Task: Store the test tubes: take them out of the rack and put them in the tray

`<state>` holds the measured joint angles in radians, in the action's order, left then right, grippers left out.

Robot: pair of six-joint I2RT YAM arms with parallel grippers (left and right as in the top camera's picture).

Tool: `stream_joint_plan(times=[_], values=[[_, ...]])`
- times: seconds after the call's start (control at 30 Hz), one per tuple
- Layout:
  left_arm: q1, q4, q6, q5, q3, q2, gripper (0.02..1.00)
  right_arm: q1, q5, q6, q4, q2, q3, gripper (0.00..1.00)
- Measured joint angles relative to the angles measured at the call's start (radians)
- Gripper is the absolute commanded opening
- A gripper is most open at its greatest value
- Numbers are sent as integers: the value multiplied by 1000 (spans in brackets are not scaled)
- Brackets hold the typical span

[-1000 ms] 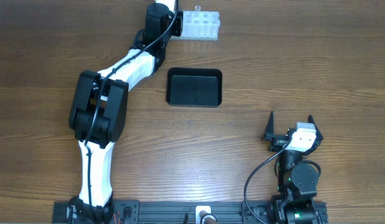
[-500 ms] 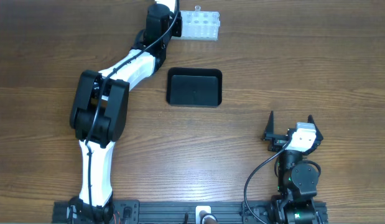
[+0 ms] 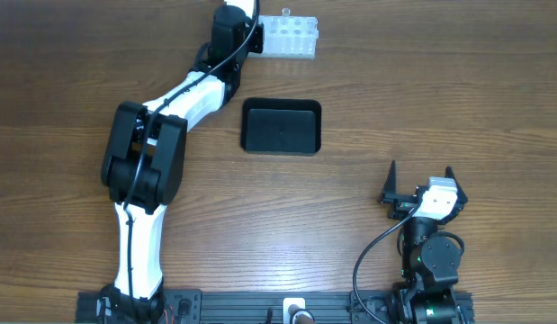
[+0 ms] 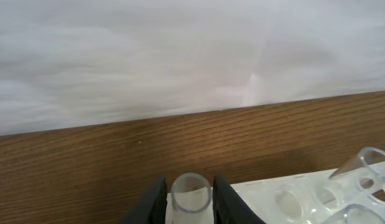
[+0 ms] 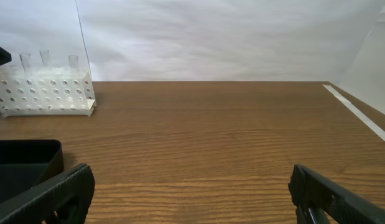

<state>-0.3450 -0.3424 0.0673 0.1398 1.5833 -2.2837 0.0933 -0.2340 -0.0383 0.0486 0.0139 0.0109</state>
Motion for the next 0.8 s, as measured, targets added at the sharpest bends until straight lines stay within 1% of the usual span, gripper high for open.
stream_joint_plan(times=[0.03, 0.07, 0.1, 0.2, 0.8], values=[[-1, -2, 0, 0, 0, 0, 231, 0, 0, 1, 0, 0, 0, 993], [-2, -3, 0, 0, 0, 0, 194, 0, 0, 1, 0, 0, 0, 993], [-2, -6, 0, 0, 0, 0, 178, 0, 0, 0, 0, 0, 0, 993], [-4, -15, -1, 5, 0, 0, 154, 0, 0, 0, 0, 0, 0, 991], [-6, -32, 0, 7, 5, -16, 141, 0, 0, 0, 0, 0, 0, 993]])
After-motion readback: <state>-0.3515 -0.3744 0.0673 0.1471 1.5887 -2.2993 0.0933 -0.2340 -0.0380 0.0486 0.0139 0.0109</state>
